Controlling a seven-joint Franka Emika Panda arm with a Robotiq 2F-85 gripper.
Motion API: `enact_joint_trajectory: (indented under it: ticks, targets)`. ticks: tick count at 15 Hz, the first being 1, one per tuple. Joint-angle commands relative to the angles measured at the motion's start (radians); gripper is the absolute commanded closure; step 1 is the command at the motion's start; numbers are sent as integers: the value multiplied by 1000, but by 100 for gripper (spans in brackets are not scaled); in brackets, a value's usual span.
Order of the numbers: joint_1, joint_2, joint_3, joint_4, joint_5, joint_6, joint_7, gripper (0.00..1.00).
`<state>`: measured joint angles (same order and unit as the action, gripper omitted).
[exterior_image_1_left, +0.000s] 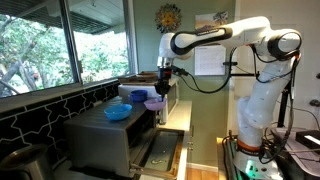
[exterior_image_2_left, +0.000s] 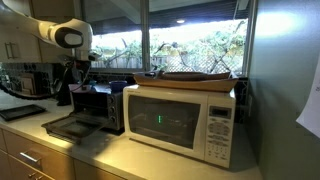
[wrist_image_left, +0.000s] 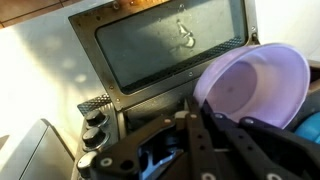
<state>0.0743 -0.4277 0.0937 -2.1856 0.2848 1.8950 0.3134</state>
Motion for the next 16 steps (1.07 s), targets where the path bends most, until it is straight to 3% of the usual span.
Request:
enact_joint_trajectory:
  ticks: [1,9,16]
  targets:
    - [-8,0,6,2,3,-3,-2,99]
    - [19,-18,29,-165,103,178,-5,99]
    - [17,-104,53,-346,190,402,128,99]
